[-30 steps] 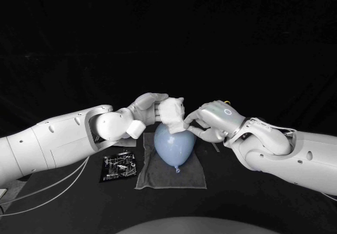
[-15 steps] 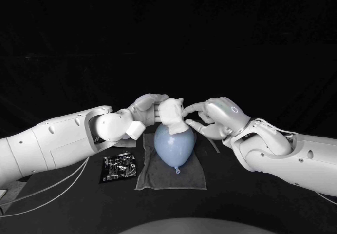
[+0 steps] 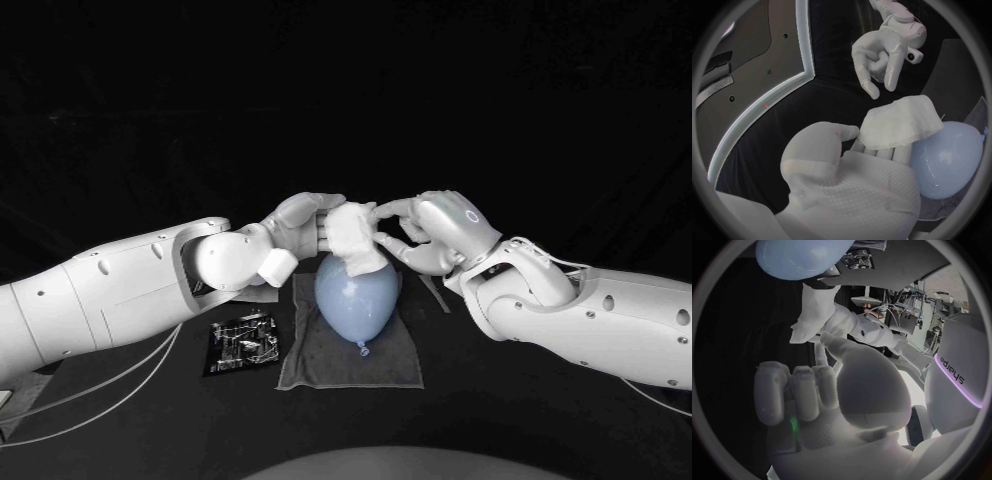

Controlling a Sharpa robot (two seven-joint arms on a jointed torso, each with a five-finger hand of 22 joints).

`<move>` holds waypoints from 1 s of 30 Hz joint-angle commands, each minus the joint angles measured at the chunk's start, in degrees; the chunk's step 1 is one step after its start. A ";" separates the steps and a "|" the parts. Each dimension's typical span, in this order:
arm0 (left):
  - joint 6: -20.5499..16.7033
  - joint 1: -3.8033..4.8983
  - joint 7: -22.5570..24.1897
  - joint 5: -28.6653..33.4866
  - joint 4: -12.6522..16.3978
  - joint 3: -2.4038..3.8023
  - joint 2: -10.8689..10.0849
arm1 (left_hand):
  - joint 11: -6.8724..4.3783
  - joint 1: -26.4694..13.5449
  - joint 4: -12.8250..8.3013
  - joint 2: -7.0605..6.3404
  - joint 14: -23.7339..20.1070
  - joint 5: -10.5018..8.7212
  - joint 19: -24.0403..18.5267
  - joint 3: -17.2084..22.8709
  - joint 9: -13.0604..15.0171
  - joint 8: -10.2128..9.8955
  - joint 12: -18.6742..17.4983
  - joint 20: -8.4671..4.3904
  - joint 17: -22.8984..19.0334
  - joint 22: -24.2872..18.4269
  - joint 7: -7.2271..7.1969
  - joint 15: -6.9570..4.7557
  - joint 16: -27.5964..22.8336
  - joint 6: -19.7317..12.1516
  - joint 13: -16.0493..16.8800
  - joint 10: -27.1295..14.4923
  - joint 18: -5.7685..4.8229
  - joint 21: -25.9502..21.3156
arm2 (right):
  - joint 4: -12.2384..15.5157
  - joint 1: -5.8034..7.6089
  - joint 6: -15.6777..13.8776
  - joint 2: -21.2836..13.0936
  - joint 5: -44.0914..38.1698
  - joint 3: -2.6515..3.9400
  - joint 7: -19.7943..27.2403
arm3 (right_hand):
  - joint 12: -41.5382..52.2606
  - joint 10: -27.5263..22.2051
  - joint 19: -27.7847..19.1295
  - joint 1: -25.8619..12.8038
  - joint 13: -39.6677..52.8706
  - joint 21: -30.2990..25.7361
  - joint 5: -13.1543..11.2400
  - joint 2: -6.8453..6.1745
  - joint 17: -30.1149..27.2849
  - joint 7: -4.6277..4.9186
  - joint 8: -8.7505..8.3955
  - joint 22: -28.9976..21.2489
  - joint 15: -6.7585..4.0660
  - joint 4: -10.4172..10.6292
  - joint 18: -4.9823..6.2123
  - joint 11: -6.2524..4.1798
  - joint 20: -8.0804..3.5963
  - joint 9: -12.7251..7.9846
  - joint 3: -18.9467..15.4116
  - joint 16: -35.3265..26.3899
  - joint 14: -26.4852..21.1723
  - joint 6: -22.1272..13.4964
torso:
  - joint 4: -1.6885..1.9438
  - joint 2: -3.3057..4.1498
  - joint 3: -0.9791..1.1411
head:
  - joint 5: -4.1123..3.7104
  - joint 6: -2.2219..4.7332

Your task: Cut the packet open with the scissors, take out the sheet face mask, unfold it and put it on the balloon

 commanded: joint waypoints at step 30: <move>1.54 0.09 0.44 -0.11 0.33 0.09 0.14 | -0.13 0.63 -0.02 0.37 1.03 -0.04 0.14 -0.40 0.13 0.23 -0.10 0.14 0.19 -0.15 3.73 -0.01 0.46 -0.16 -0.01 0.03 0.92 -0.23 | -1.25 0.00 11.95 0.79 -3.19 -0.01 -3.50 | -0.11 4.86 2.43 -1.76 13.60 -0.23 0.21 0.14 15.05 -0.53 -0.79 10.42 0.29 2.12 -0.54 0.01 0.80 -1.13 -2.17 0.20 6.09 2.68 | 0.00 0.02 0.01 | 0.03 -0.26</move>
